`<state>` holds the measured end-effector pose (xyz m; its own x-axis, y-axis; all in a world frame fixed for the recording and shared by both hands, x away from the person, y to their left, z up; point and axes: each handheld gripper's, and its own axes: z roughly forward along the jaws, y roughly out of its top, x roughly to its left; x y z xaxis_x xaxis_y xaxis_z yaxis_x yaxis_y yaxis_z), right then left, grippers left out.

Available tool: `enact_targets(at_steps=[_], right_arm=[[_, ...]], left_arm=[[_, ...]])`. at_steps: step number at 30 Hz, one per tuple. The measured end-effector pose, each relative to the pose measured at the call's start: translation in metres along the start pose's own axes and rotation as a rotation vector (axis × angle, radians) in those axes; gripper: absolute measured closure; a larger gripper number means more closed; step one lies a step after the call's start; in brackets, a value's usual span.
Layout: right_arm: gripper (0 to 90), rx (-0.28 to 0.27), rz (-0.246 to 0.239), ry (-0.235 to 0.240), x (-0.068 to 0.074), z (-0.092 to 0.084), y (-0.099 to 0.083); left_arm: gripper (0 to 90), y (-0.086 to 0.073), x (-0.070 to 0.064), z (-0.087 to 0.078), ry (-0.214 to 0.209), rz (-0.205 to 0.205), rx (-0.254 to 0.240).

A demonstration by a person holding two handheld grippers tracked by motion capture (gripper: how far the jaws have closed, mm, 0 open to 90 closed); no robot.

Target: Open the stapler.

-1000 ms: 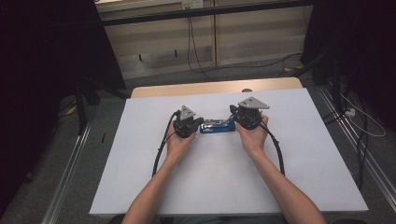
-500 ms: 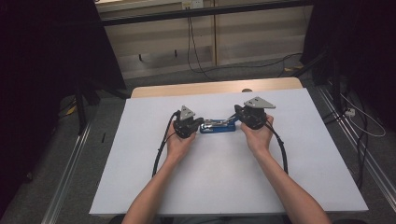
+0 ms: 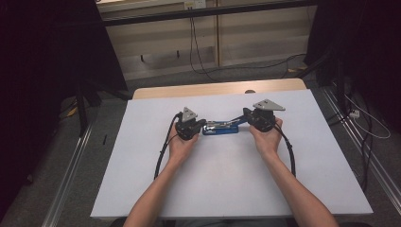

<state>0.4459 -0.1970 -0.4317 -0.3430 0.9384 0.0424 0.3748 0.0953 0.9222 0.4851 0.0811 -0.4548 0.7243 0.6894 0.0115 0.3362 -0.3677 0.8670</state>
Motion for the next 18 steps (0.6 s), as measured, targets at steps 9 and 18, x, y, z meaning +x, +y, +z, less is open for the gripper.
enact_targets(at_steps=[9,18], right_arm=[[90.0,0.019,-0.003,-0.011,-0.006,0.001,-0.004],[90.0,0.04,-0.004,-0.021,-0.012,0.0,-0.008]], left_arm=[[90.0,0.0,0.001,0.0,-0.001,-0.005,0.001],[90.0,-0.001,0.002,0.0,-0.015,-0.026,-0.006]])
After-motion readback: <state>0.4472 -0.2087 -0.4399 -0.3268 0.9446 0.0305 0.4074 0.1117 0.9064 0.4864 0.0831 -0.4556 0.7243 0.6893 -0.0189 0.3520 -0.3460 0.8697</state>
